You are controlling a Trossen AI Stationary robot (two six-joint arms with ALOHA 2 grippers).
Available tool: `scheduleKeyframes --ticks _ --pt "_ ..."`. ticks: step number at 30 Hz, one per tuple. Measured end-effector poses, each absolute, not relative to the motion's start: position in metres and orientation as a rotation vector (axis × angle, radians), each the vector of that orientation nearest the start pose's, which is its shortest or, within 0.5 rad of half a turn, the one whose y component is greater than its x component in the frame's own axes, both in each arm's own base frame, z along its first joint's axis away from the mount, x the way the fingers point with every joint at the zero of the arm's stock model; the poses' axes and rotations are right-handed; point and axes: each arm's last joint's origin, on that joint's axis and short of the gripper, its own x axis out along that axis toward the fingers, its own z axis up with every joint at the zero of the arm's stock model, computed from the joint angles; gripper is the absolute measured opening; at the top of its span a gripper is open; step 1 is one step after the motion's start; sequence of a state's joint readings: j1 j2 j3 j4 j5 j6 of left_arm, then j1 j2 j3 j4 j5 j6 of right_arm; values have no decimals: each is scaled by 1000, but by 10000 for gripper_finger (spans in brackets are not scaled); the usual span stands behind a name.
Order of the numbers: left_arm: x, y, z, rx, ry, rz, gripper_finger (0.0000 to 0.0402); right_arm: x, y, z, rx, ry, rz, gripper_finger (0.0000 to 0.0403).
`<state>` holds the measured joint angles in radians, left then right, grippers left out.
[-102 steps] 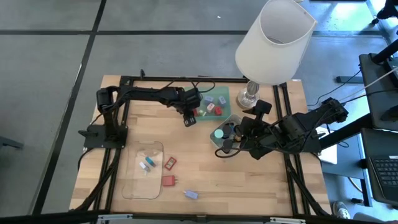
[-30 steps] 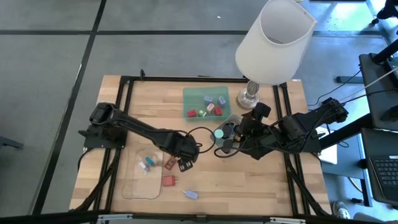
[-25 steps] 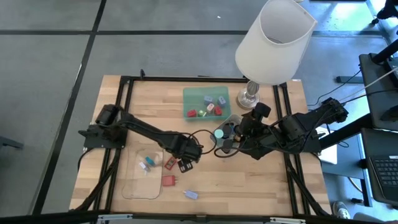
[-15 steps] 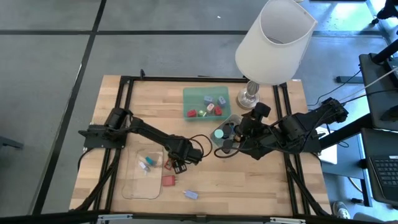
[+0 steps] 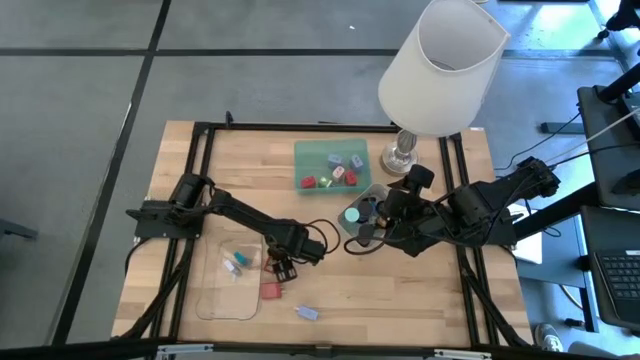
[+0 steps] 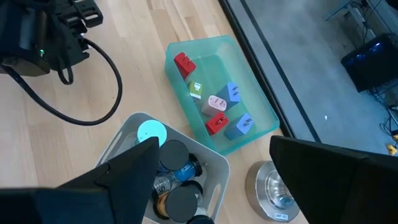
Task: Pick & Place Office items
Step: Put the red digital clock into the transparent bin
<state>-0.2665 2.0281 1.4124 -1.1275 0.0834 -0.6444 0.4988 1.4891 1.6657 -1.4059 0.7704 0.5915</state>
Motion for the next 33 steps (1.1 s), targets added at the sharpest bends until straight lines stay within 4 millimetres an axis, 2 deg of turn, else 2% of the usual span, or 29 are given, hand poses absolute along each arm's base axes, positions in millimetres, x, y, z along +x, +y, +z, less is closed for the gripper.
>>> scheduleKeyframes --ticks 4,11,19,25,33 --pt "341 -96 153 -264 1760 236 253 237 106 385 -186 860 -505 310" --pt "340 -100 153 -291 1810 45 252 237 106 385 -184 859 -506 310" --pt "333 -114 154 -107 1817 -126 252 237 106 385 -183 858 -507 310" --pt "328 -128 153 104 1779 -141 252 237 106 385 -180 858 -508 310" --pt "328 -132 153 144 1758 -132 251 237 106 385 -177 854 -507 310"
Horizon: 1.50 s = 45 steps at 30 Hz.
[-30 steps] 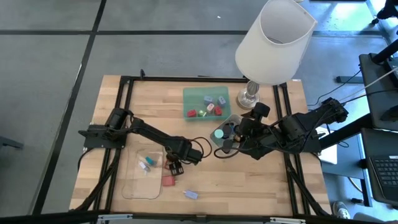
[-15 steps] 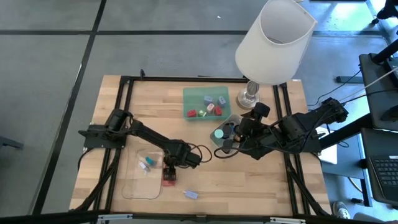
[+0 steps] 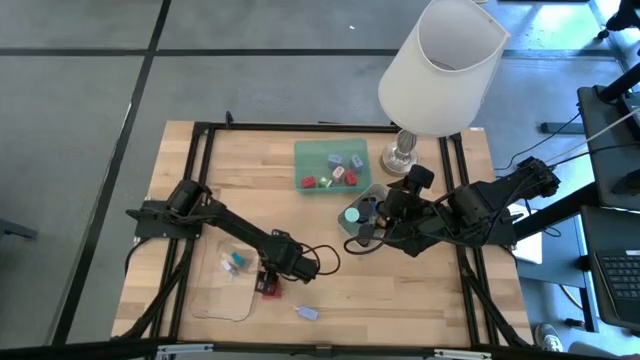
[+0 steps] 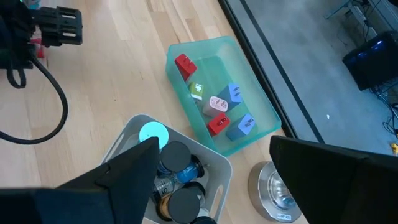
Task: Pick & Place Office items
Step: Put the red digital clock into the transparent bin
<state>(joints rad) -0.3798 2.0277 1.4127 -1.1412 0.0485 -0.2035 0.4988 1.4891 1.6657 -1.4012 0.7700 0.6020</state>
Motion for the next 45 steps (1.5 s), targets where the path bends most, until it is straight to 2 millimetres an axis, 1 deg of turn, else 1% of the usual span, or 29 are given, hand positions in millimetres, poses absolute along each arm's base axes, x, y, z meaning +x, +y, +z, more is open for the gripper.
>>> scheduleKeyframes --ticks 2,14,22,27,30,33,35,38,42,45 --pt "329 -132 153 160 1738 -121 250 238 107 386 -174 850 -506 311" --pt "338 -131 154 238 1642 -178 249 238 107 386 -179 851 -503 311" --pt "354 -112 154 184 1556 -141 249 238 107 386 -179 851 -503 311" --pt "369 -97 156 156 1463 -114 249 238 107 386 -179 851 -503 311" --pt "377 -88 161 135 1434 -76 249 238 107 386 -180 851 -502 311" --pt "381 -83 169 76 1440 -24 249 238 107 386 -180 851 -502 311" --pt "379 -84 174 58 1476 -8 249 238 107 386 -182 852 -501 311" --pt "376 -92 178 30 1494 11 249 238 107 386 -184 853 -500 311" --pt "377 -107 178 -113 1435 149 249 238 107 386 -186 854 -499 311" --pt "377 -117 172 -191 1382 226 249 238 107 386 -187 854 -499 311"
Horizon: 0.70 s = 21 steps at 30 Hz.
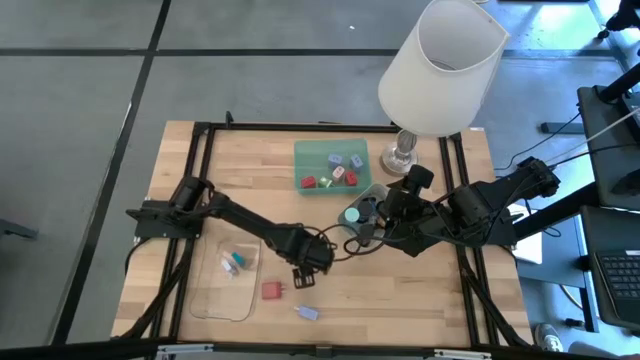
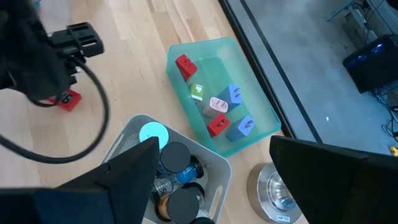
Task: Pick & Place Office items
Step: Put the red digital clock into the transparent bin
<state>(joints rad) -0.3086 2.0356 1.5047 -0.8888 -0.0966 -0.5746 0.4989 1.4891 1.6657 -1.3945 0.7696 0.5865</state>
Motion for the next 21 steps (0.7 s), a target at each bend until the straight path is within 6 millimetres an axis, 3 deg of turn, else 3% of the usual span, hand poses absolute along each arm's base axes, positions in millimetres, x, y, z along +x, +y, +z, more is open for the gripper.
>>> scheduleKeyframes --ticks 10,21 --pt "371 -129 170 -189 1283 428 249 238 107 386 -181 855 -498 311" --pt "370 -132 170 -212 1275 444 249 238 107 386 -181 855 -498 311"
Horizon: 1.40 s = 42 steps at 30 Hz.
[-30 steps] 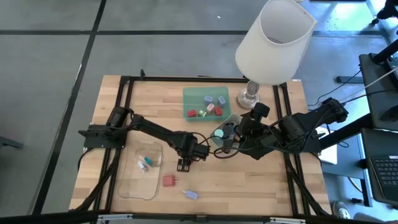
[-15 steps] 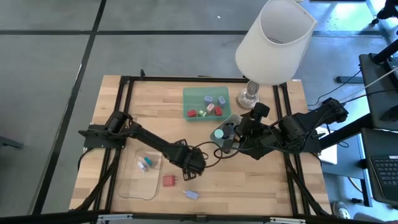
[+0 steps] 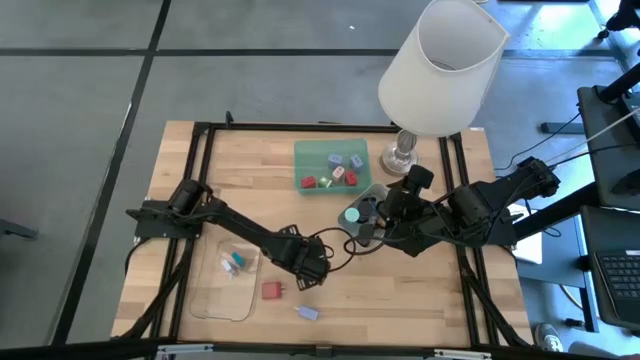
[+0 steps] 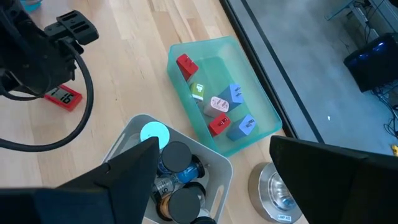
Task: Pick & Place Office items
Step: Put the red digital clock into the transparent bin
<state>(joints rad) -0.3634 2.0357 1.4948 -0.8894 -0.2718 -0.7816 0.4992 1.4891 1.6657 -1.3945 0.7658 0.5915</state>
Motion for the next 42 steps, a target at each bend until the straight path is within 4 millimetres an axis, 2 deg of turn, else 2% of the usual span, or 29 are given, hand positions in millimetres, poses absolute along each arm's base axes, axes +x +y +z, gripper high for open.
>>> scheduleKeyframes --ticks 22,32,42 --pt "375 -128 155 -174 1328 404 249 238 107 385 -166 868 -482 310" --pt "377 -122 150 -215 1371 363 249 238 107 385 -166 868 -482 310" --pt "369 -120 134 -261 1375 351 245 238 107 385 -166 868 -482 310"
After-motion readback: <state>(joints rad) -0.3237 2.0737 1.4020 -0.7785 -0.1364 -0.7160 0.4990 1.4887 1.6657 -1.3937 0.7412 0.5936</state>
